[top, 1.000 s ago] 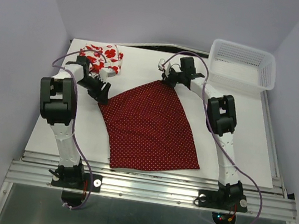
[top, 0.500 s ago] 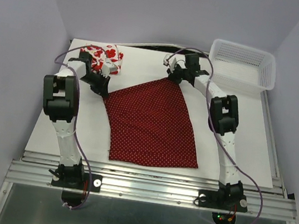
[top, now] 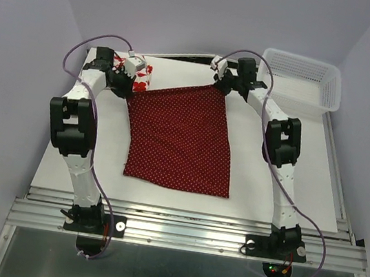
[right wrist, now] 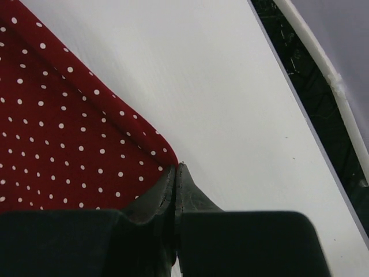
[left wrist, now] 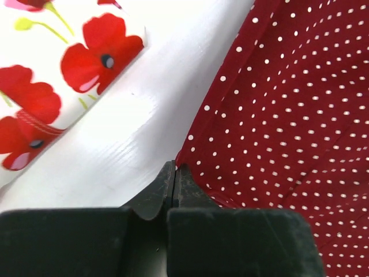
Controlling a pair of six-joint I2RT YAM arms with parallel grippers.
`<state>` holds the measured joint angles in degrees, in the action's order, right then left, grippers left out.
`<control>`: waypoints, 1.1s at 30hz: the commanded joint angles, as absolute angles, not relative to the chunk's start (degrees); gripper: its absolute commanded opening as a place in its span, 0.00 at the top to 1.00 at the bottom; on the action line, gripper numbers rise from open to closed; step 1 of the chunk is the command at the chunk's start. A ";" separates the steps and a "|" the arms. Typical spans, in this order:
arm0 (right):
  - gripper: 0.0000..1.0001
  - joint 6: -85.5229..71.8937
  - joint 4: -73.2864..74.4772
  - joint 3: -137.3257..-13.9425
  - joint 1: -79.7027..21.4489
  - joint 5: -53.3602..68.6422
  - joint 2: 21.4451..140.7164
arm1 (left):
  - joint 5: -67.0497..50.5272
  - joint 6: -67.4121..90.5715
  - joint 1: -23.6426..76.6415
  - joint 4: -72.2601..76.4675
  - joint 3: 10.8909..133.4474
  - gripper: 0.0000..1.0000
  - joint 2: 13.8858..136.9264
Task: Fold and stack the skirts
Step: Fold the skirt
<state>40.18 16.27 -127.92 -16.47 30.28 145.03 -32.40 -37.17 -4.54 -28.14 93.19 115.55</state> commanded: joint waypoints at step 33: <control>0.98 47.72 10.99 -120.49 -16.88 23.21 142.11 | -27.77 -34.98 -2.11 -19.95 86.92 1.00 108.81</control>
<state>46.57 15.14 -116.57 -17.10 26.85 139.24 -29.43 -35.57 -2.02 -19.94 83.94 108.01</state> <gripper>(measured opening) 0.028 0.033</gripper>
